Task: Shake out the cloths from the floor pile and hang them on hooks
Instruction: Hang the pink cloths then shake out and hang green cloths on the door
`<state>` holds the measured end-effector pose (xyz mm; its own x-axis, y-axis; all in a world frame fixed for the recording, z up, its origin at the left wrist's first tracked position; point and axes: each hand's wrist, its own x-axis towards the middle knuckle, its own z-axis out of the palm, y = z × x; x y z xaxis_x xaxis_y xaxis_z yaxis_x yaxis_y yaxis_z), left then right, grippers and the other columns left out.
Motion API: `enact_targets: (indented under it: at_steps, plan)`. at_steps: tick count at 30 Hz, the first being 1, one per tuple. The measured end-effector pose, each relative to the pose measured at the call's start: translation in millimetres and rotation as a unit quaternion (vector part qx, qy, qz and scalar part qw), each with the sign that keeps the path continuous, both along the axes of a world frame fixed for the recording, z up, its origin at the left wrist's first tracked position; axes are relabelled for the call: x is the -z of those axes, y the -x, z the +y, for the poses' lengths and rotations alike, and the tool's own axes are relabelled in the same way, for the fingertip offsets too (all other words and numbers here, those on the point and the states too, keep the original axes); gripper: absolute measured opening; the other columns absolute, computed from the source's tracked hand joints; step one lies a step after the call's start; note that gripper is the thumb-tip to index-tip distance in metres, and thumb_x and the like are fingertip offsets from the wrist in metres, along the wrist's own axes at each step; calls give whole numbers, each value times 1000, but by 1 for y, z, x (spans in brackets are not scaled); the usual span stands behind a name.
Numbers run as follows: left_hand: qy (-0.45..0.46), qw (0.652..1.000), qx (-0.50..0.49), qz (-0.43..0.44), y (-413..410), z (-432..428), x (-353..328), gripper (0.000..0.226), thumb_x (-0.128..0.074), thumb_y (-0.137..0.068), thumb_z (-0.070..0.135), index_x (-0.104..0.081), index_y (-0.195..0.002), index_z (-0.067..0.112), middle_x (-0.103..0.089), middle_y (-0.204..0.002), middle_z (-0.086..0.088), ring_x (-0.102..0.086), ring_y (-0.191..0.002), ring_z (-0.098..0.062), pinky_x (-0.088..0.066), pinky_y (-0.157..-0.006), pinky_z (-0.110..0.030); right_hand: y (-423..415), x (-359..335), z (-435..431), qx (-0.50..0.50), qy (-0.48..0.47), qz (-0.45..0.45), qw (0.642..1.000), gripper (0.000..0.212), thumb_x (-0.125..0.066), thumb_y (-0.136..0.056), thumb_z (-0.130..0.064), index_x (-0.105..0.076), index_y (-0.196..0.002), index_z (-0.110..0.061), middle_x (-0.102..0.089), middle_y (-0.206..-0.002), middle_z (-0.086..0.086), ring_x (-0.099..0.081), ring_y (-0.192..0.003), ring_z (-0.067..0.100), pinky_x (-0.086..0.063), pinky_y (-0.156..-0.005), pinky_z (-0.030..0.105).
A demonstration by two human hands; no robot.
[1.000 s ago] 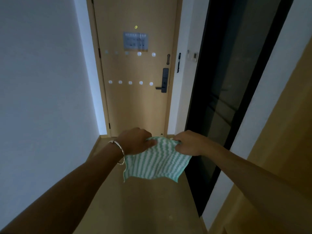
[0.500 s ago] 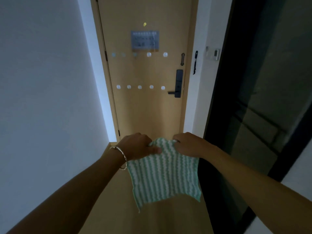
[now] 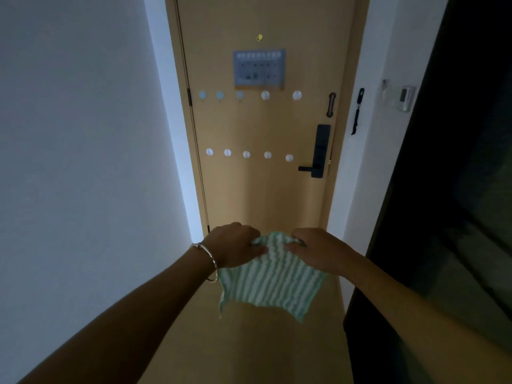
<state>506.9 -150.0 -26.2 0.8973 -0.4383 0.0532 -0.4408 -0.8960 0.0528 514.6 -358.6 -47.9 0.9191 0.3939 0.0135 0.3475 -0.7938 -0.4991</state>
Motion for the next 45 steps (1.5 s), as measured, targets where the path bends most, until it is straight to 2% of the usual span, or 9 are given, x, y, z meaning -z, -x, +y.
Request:
enact_targets:
  at_steps: [6,13,20,26,31,36,39,42,45]
  plan:
    - [15,1000,-9,4,-85,13,-2,32,-39,-95,51,-43,-79,24,-63,-94,-7,-58,-93,-24,-46,-77,-34,-85,5,8,-20,8,7,1000,32,-33,-104,-31,-35,-74,-21,-44,-72,-4,-40,-61,6,-28,-54,23]
    - [59,998,2,-23,-223,31,-17,36,-37,-96,50,-46,-75,23,-54,-76,1,-58,-81,-20,-43,-68,-32,-212,-25,24,-12,16,-22,1000,19,-33,-104,-30,-45,-98,-16,-46,-74,-7,-43,-61,5,-28,-51,20]
    - [100,995,23,-19,-347,56,-36,41,-38,-93,55,-44,-66,25,-45,-63,9,-45,-61,-9,-38,-63,-29,-323,-40,54,10,19,-57,998,19,-37,-103,-24,-44,-88,-14,-46,-74,-4,-44,-63,11,-30,-55,25]
    - [90,994,38,-44,-408,81,-30,35,-35,-96,51,-54,-94,21,-61,-84,-2,-59,-81,-20,-46,-69,-34,-397,-39,74,11,5,-52,999,20,-38,-100,-22,-44,-86,-10,-47,-75,3,-43,-64,16,-31,-59,31]
    - [86,995,22,-54,-457,103,-25,28,-35,-98,46,-42,-75,30,-50,-72,6,-59,-81,-20,-44,-69,-34,-458,-36,100,-28,4,-59,998,22,-39,-99,-17,-36,-77,-17,-38,-68,-2,-33,-56,10,-27,-56,27]
    - [56,995,-18,-76,-520,121,-19,31,-34,-97,50,-42,-77,28,-62,-83,-3,-60,-84,-22,-45,-70,-34,-531,-30,120,-53,5,-81,995,21,-39,-96,-17,-36,-77,-24,-47,-71,-2,-44,-63,15,-33,-59,33]
    - [47,994,-48,-87,-567,131,-21,38,-35,-93,57,-54,-87,24,-65,-84,-1,-62,-82,-19,-50,-73,-34,-586,-34,132,-79,4,-94,992,13,-39,-98,-18,-46,-87,-22,-54,-75,1,-52,-67,17,-41,-61,35]
    - [38,992,-76,-89,-621,141,-35,44,-36,-90,61,-57,-105,25,-67,-88,-3,-63,-85,-18,-52,-77,-35,-647,-46,141,-79,-2,-103,992,22,-38,-97,-19,-52,-113,-11,-63,-108,13,-58,-98,32,-44,-80,41]
    - [37,992,-87,-83,-671,144,-54,45,-43,-87,62,-54,-114,28,-69,-91,-2,-63,-86,-16,-52,-78,-33,-705,-57,145,-101,-12,-98,990,10,-41,-97,-17,-50,-95,-14,-60,-89,9,-57,-85,29,-32,-62,33]
